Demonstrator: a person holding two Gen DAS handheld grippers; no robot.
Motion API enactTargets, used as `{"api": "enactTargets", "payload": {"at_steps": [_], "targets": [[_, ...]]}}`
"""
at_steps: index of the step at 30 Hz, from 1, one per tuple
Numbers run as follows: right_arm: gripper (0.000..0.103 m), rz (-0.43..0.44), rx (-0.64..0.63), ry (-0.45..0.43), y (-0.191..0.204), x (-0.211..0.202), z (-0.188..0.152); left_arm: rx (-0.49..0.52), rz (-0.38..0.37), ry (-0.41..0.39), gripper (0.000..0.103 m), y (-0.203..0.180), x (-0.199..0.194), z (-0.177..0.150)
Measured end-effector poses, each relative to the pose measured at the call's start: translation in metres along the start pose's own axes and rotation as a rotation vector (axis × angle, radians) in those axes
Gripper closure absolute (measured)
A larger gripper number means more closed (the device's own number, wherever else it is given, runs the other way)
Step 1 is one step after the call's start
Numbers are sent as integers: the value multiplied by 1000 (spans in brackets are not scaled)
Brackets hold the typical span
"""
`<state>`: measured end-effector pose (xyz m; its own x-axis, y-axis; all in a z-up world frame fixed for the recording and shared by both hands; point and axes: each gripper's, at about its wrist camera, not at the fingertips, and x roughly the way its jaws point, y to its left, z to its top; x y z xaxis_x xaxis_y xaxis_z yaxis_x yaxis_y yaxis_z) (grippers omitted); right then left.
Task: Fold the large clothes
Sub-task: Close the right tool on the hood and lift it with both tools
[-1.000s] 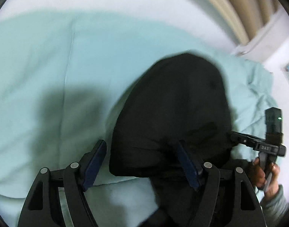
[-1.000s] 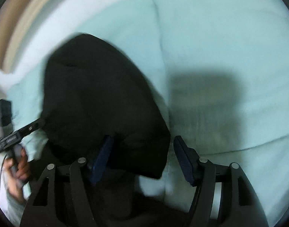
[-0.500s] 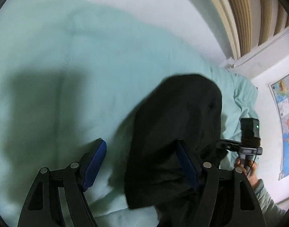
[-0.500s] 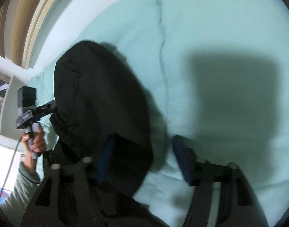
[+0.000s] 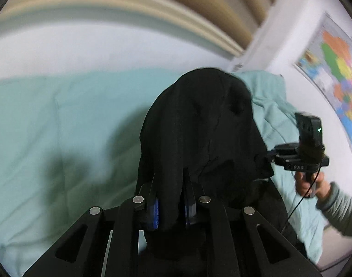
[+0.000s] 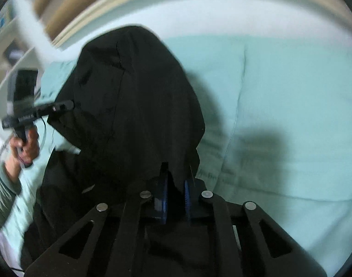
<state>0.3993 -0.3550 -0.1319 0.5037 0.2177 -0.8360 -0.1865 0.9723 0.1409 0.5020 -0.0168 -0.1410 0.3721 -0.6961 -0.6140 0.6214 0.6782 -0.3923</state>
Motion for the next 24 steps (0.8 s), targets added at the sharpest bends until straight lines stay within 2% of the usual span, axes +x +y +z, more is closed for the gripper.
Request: {"api": "enactTargets", "payload": {"at_steps": [3, 4, 6, 8, 10, 11, 12, 14, 16, 18, 19, 21, 22, 24], "targets": [[90, -73, -77, -58, 50, -33, -17, 62, 19, -39, 88, -38, -38, -12], [90, -82, -81, -75, 46, -50, -23, 81, 31, -48, 88, -49, -50, -18], [91, -114, -91, -125, 63, -82, -43, 116, 63, -58, 88, -73, -73, -37], [91, -162, -112, -157, 89, -101, -60, 130, 92, -48, 88, -94, -85, -57], [92, -188, -110, -168, 105, -116, -84, 117, 124, -11, 88, -100, -107, -93], [92, -188, -93, -163, 103, -124, -96, 106, 131, 5, 88, -104, -107, -102], [92, -177, -73, -157, 103, -127, -105, 82, 147, 47, 87, -106, -108, -125], [92, -156, 26, -100, 86, -129, -138, 32, 166, 110, 87, -107, -107, -160], [92, -164, 91, -29, 79, -120, -161, -65, 172, 185, 87, -98, -104, -202], [91, -141, 169, 28, 72, -115, -178, -103, 207, 231, 87, -95, -108, -225], [91, -118, 195, 45, 68, -115, -181, -112, 229, 239, 87, -93, -112, -229], [90, -80, 222, 57, 70, -116, -179, -132, 220, 211, 87, -91, -126, -225], [88, -76, 214, 48, 75, -119, -172, -134, 211, 179, 87, -94, -134, -215], [79, -50, 203, 23, 83, -124, -153, -118, 207, 114, 87, -98, -146, -191]]}}
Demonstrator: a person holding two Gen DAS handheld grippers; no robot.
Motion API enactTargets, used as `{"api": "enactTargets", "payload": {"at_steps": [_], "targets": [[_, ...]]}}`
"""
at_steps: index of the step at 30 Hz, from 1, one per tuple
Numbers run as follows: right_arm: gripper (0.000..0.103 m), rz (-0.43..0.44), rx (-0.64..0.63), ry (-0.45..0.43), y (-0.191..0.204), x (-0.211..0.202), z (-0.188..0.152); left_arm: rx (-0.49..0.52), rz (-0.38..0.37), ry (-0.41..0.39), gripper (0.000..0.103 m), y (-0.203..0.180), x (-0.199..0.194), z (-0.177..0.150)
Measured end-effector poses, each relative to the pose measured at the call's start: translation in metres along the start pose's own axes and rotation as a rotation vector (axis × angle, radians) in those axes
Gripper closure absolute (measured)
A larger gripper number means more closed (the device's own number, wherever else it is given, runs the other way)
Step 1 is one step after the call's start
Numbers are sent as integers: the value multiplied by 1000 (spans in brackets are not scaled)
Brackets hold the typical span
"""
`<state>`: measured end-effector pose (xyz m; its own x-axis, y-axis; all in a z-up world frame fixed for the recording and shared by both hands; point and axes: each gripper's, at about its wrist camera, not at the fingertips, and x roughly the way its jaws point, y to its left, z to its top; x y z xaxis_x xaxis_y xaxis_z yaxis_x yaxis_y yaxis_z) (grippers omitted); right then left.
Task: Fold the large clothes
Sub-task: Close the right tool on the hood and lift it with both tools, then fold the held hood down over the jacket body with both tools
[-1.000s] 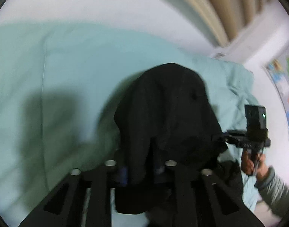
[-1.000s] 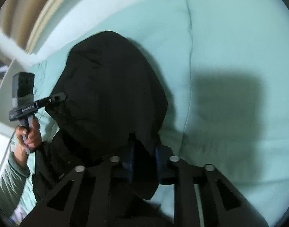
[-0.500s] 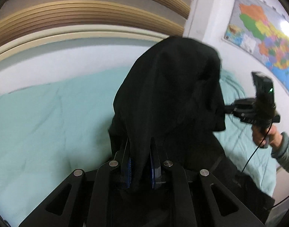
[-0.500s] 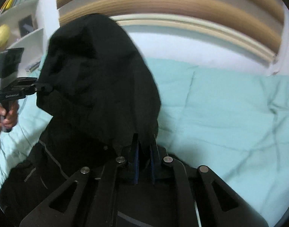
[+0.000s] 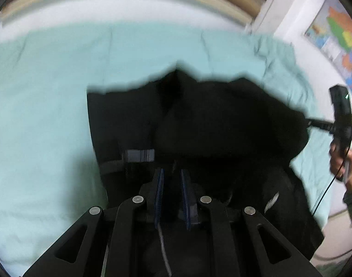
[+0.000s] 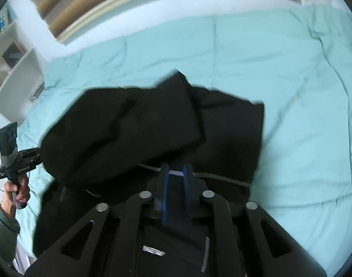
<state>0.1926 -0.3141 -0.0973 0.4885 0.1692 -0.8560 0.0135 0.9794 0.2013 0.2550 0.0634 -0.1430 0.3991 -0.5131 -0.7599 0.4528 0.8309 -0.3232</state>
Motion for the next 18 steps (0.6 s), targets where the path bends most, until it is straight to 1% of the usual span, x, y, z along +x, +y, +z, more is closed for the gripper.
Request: {"api": "enactTargets", "payload": {"at_steps": [1, 2, 4, 6, 7, 8, 9, 11, 13, 14, 15, 16, 17, 18], "targets": [[76, 26, -2, -12, 9, 0, 9, 2, -16, -40, 87, -4, -7, 18], [73, 49, -11, -32, 25, 2, 18, -2, -30, -63, 87, -5, -11, 29], [73, 40, -35, -70, 46, 6, 42, -20, -91, -120, 87, -12, -14, 65], [73, 63, -39, -79, 69, 22, 60, -26, -125, -133, 85, -18, -7, 88], [72, 68, -31, -68, 77, 31, 69, -20, -138, -130, 83, -22, 1, 98], [72, 68, -25, -45, 84, 44, 76, -18, -144, -122, 83, -30, 11, 102], [72, 69, -24, -22, 91, 57, 80, -24, -161, -89, 83, -32, 25, 105], [72, 83, -23, 27, 100, 79, 77, -31, -196, -30, 83, -32, 44, 100], [72, 84, -22, 91, 104, 95, 62, -25, -222, 56, 83, -29, 64, 80], [72, 78, -23, 113, 103, 101, 53, -18, -227, 80, 83, -30, 70, 71], [72, 71, -21, 146, 103, 111, 35, -11, -236, 115, 83, -31, 75, 55], [71, 70, -15, 161, 102, 113, 27, -19, -238, 158, 83, -30, 82, 38], [68, 70, -3, 183, 100, 119, 12, -32, -234, 189, 83, -27, 88, 21], [64, 66, 7, 216, 98, 128, -6, -68, -229, 228, 83, -22, 98, 4]]}}
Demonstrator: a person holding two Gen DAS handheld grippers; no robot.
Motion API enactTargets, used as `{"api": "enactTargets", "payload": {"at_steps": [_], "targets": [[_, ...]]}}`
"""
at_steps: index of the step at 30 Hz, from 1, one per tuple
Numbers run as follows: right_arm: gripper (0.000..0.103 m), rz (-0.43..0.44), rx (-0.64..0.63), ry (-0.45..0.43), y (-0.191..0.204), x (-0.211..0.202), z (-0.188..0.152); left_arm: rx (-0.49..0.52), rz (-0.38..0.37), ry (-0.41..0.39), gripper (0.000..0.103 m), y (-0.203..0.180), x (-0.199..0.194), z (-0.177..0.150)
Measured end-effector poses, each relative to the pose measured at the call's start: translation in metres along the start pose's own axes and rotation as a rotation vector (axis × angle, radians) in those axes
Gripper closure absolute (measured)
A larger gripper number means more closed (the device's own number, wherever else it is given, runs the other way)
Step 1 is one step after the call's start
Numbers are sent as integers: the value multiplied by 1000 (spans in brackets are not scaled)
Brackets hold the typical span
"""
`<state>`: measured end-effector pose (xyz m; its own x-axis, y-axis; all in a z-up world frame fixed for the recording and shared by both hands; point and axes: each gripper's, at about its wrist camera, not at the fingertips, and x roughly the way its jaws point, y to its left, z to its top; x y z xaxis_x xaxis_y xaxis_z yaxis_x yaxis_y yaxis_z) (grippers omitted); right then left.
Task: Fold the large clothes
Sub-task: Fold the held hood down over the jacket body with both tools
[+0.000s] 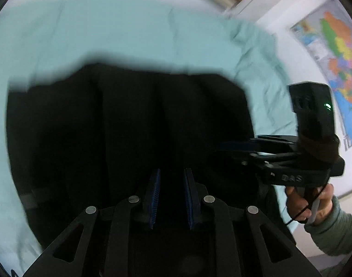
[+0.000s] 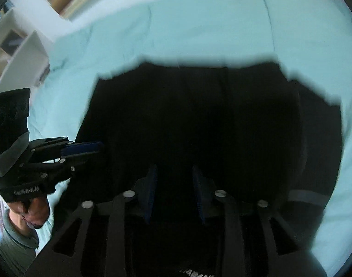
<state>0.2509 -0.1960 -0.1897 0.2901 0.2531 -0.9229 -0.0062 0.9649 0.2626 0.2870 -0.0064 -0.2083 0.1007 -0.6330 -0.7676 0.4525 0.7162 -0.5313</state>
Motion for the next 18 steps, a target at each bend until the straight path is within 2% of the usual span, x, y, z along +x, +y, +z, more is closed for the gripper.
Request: {"api": "enactTargets", "payload": {"at_steps": [2, 4, 6, 9, 12, 14, 16, 18], "targets": [[63, -59, -21, 29, -1, 24, -25, -67, -30, 15, 83, 15, 17, -22], [63, -109, -36, 1, 1, 41, -46, -87, -26, 2, 83, 23, 27, -32], [63, -144, -37, -36, 5, 50, -51, -130, -32, -13, 83, 28, 31, -35], [63, -146, -15, -39, 8, 49, -48, -123, -12, -16, 83, 21, 23, -36], [59, -107, -23, -47, 15, 26, -49, -74, -9, -45, 82, 0, 0, -38], [57, -72, -31, -79, 22, 5, -57, -64, -83, -78, 75, -12, -16, -43], [56, -43, -45, -105, 30, -9, -65, -70, -155, -110, 51, -22, -25, -50], [56, -65, -56, -111, 37, -8, -72, -70, -136, -90, 48, -26, -14, -55]]}}
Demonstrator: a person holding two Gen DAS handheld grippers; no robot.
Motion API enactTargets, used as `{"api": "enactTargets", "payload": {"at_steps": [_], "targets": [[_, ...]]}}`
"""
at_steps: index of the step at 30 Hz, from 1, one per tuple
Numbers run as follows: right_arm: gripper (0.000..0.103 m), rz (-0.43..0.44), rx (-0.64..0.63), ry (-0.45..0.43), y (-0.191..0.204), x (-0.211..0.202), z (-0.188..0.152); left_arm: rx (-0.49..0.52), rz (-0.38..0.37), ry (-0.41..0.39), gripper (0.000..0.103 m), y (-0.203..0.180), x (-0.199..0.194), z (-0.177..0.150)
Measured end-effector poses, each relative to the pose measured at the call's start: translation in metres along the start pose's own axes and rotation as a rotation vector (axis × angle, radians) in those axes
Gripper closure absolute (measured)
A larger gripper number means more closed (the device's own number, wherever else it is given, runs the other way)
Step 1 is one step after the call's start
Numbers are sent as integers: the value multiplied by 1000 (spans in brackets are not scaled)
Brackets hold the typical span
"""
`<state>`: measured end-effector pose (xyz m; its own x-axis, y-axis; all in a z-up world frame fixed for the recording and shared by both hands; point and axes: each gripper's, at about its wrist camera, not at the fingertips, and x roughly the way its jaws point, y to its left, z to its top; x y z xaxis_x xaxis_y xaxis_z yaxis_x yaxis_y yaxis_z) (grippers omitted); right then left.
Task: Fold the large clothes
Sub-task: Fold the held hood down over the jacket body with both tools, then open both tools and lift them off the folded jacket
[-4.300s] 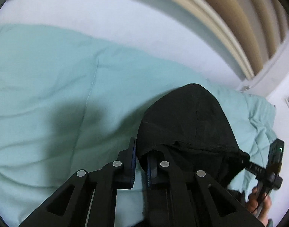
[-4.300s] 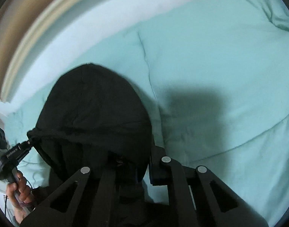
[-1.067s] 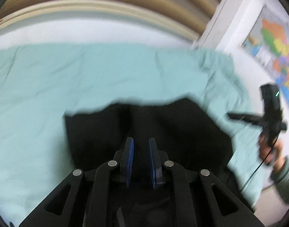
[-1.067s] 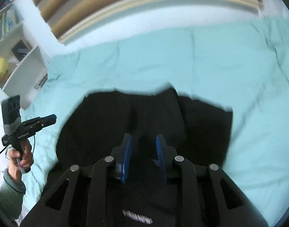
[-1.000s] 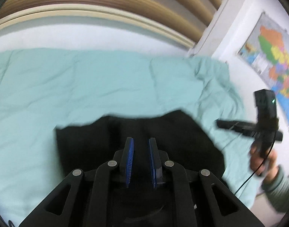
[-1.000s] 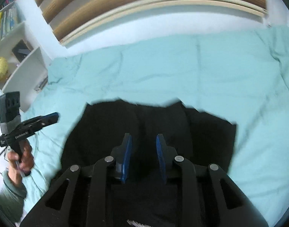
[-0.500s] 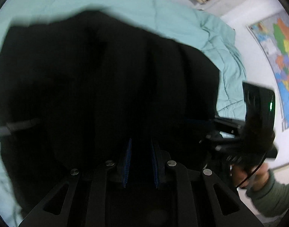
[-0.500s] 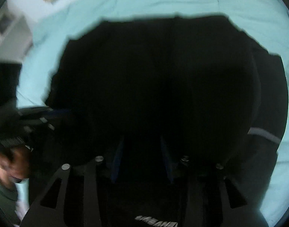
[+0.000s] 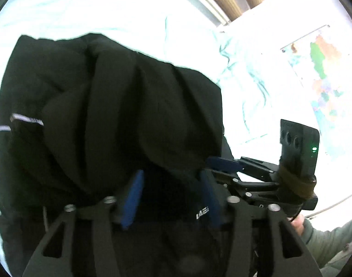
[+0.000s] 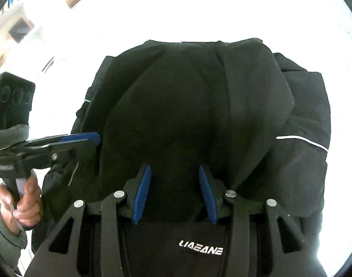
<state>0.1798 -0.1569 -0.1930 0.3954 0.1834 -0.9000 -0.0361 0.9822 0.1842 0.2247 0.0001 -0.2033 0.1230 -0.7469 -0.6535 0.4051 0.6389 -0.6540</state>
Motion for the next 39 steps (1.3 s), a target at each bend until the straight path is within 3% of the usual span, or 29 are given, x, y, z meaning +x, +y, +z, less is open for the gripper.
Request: {"api": "enactTargets", "payload": {"at_steps": [2, 3, 6, 10, 17, 22, 26, 28, 30, 32, 39], "targets": [[56, -15, 12, 43, 0, 22, -4, -1, 115, 80, 50, 9, 30, -6], [57, -29, 27, 72, -3, 37, -5, -8, 129, 101, 53, 14, 40, -8], [57, -40, 29, 83, -15, 60, -6, -39, 122, 103, 56, 25, 47, -9], [57, -33, 37, 87, -11, 52, -4, -73, 88, 93, 60, 23, 32, -4], [56, -3, 93, 54, -7, 0, -27, -69, 130, 21, 61, 1, -34, -40], [55, -6, 156, 49, -10, -41, -66, -113, 186, -48, 60, -21, -85, -80], [53, -28, 211, 37, -8, -71, -95, -154, 238, -76, 58, -13, -128, -122], [49, -33, 234, 18, -9, -92, -106, -169, 255, -95, 57, -16, -144, -139], [34, -44, 250, -16, -9, -113, -115, -182, 263, -112, 56, -21, -150, -148], [30, -52, 259, -53, -7, -132, -124, -192, 272, -128, 55, -23, -168, -166], [29, -115, 269, -79, -5, -170, -162, -239, 369, -136, 45, -28, -196, -205]]}}
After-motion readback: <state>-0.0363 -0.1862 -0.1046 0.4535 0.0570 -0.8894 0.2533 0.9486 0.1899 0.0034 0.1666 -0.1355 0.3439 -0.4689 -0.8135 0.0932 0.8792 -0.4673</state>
